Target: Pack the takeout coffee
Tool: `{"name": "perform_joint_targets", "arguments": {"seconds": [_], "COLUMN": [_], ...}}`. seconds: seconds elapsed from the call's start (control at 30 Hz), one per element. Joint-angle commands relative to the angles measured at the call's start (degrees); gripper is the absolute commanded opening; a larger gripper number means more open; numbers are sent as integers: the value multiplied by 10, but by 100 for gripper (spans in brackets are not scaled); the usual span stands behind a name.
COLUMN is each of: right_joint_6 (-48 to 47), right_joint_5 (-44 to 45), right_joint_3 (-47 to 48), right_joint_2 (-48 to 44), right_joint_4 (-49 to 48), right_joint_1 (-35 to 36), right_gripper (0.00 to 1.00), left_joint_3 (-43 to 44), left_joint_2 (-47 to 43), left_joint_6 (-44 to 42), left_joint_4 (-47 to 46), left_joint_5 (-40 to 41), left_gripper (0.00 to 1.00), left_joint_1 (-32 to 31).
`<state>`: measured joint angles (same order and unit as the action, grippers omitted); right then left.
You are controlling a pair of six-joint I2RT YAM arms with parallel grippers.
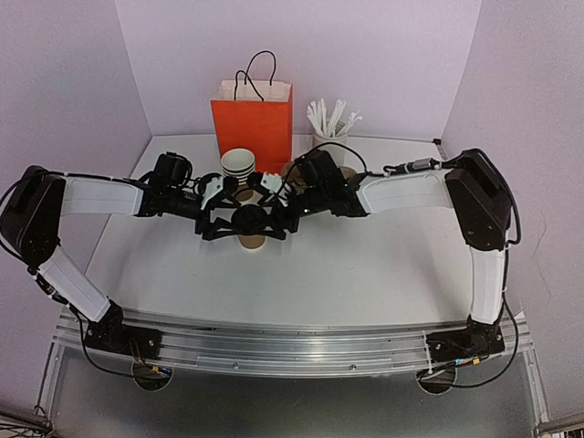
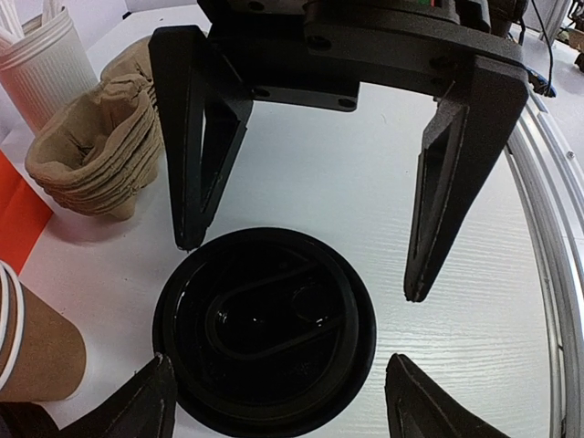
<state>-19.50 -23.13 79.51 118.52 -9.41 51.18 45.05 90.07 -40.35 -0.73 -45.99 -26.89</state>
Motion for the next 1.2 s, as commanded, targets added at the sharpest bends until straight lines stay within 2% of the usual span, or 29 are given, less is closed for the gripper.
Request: {"name": "perform_joint_targets", "arguments": {"seconds": [0.0, 0.27, 0.47, 0.77, 1.03, 1.17], "right_joint_6": [-4, 1, -1, 7, 4, -3], "right_joint_5": [-16, -7, 3, 13, 12, 21], "right_joint_3": [21, 22, 21, 12, 23, 22], "right_joint_2": [15, 21, 28, 25, 31, 34], "right_joint_4": [-3, -2, 7, 14, 26, 30], "right_joint_1": [0, -1, 0, 0, 4, 10], "right_gripper": [81, 80, 75, 73, 71, 69], "left_joint_3": [28, 39, 37, 22, 13, 21], "left_joint_2": [10, 9, 18, 22, 32, 38], "left_joint_6": [7, -3, -24, -66, -55, -52], "left_joint_4": [-21, -7, 1, 65, 45, 42], "left_joint_5": [-19, -31, -31, -33, -23, -6], "left_gripper": [76, 71, 65, 68, 67, 62], "left_joint_1": [0, 0, -2, -2, -2, -2]}}
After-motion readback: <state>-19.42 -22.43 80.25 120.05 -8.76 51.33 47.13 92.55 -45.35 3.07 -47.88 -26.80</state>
